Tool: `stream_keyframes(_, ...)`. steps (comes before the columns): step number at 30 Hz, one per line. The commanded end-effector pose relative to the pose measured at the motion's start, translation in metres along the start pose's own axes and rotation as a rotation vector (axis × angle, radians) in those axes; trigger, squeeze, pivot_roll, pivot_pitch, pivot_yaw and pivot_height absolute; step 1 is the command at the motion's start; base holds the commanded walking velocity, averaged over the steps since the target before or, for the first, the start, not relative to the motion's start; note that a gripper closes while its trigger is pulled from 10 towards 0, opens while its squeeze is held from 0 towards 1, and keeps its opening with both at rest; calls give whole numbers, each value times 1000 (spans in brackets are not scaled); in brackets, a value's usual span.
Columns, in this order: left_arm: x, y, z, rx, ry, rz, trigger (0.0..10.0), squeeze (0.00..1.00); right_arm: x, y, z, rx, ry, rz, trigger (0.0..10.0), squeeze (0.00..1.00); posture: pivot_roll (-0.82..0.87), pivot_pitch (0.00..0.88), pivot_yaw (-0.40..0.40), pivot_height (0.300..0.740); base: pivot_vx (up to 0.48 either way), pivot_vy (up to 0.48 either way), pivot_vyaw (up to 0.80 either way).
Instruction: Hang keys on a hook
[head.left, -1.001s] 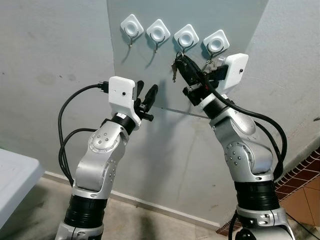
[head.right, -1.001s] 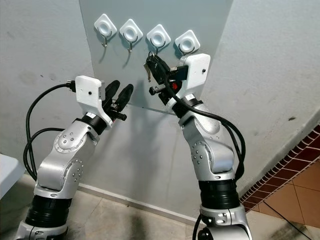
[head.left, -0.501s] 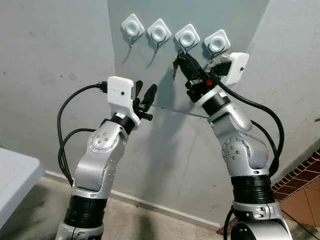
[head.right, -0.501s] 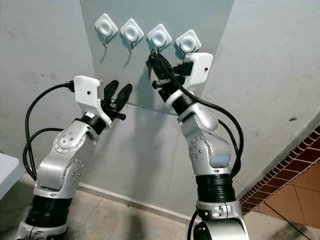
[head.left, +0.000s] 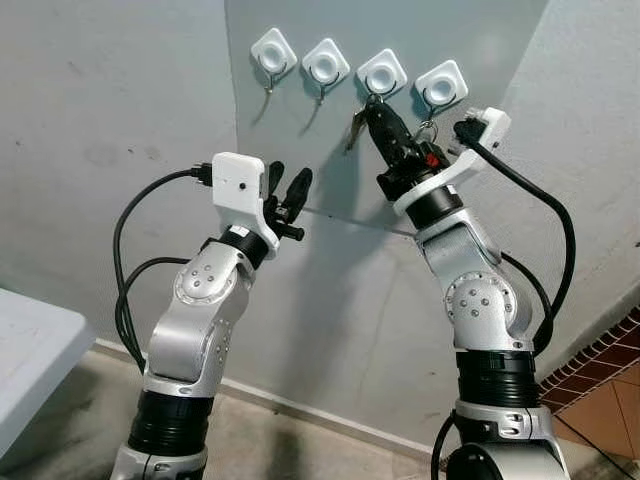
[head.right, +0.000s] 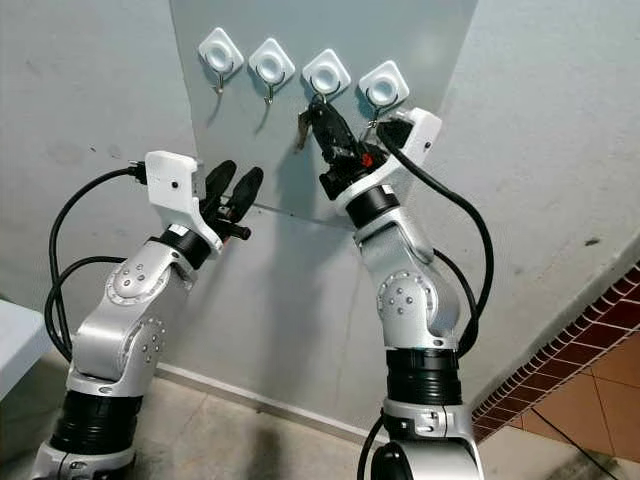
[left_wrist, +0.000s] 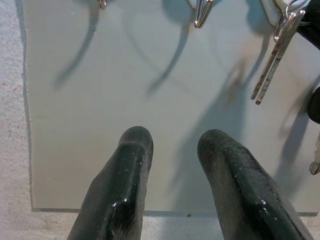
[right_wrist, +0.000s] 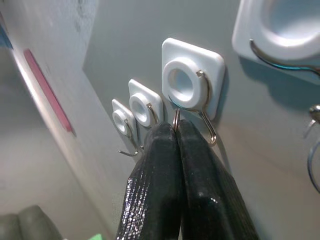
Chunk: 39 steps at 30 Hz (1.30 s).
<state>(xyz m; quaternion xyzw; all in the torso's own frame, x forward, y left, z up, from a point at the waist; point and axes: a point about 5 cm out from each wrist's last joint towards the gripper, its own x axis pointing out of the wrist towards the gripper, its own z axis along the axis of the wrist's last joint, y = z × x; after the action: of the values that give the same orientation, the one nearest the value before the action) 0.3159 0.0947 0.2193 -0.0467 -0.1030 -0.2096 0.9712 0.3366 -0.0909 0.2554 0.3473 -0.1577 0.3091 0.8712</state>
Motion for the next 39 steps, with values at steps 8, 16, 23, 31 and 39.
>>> stream_keyframes(8, 0, 0, 9, 1, -28, 3, 10000, 0, -16, -4, -1, 102, -26, -36, 10000, 0, 161, 24, -58, 740, 0, 0, 0)
stream_keyframes(16, 0, 0, 10, -5, -28, 6, 10000, 0, -22, -6, -8, 126, 8, -58, 10000, 0, 159, 28, -56, 740, 0, 0, 0)
stream_keyframes(23, -1, 2, 7, -16, -19, 19, 10000, 0, -25, -9, -10, 94, 10, -71, 10000, 1000, 161, 29, -55, 740, 0, 0, 0)
stream_keyframes(31, -5, 11, -8, -32, 11, 108, 10000, 0, -49, -25, -25, -166, 112, -129, 10000, 1000, 167, 24, -59, 740, 0, 0, 0)
stream_keyframes(39, -19, 21, -66, 19, 188, 163, 10000, 0, -97, -55, -55, -388, 234, -257, 10000, 1000, 156, 5, -46, 740, 0, 0, 0)
